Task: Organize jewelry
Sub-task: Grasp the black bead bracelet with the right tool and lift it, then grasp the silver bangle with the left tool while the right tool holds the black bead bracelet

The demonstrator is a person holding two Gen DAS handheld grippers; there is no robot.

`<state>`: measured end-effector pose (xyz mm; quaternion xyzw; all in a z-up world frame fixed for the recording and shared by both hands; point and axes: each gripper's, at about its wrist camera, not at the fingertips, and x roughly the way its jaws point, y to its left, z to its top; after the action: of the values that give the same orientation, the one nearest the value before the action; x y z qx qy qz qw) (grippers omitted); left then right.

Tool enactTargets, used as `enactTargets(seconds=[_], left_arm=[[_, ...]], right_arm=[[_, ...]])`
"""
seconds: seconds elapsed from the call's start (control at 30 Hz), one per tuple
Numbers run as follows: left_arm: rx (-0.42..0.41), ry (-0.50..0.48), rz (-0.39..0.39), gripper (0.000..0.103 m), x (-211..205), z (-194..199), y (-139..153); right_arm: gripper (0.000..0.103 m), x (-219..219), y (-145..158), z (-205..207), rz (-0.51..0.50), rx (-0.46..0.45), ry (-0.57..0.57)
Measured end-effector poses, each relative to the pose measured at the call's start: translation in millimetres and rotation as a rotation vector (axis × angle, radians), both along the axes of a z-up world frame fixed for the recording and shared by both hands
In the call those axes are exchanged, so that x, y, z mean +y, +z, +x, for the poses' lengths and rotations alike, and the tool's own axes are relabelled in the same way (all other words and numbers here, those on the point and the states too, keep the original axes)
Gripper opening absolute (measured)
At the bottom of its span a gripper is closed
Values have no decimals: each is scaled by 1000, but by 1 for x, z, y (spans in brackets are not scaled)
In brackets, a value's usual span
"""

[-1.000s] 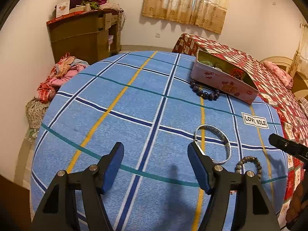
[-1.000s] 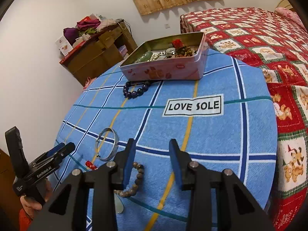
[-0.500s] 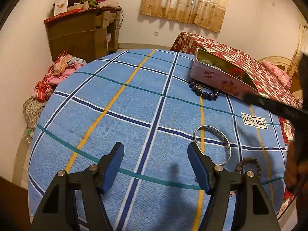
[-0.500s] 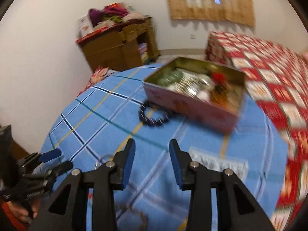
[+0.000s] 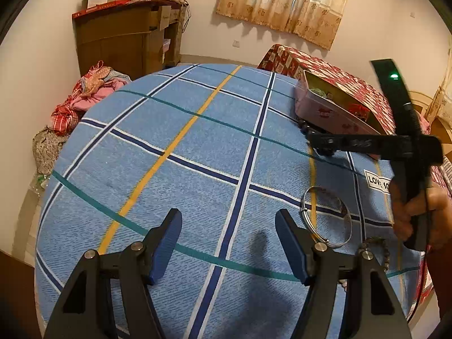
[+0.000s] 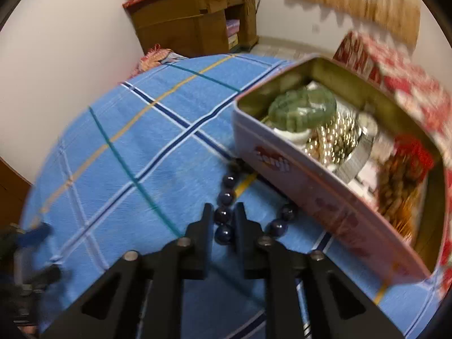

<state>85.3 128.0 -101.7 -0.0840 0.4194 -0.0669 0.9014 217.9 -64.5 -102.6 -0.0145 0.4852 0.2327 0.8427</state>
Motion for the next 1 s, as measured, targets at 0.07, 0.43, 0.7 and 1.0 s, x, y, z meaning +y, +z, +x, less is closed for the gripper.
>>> enactTargets(seconds=[0.07, 0.43, 0.7, 1.0], left_arm=[[-1, -2, -3, 68, 2, 0, 0], [-13, 5, -3, 69, 2, -4, 5], [-26, -18, 14, 69, -2, -8, 11], [-2, -183, -40, 68, -32, 9, 11]], right_arm=[[17, -12, 1, -5, 64, 40, -18], [17, -40, 18, -26, 507, 219, -7], [17, -29, 35, -30, 823, 279, 44], [17, -55, 85, -84, 881, 91, 21]])
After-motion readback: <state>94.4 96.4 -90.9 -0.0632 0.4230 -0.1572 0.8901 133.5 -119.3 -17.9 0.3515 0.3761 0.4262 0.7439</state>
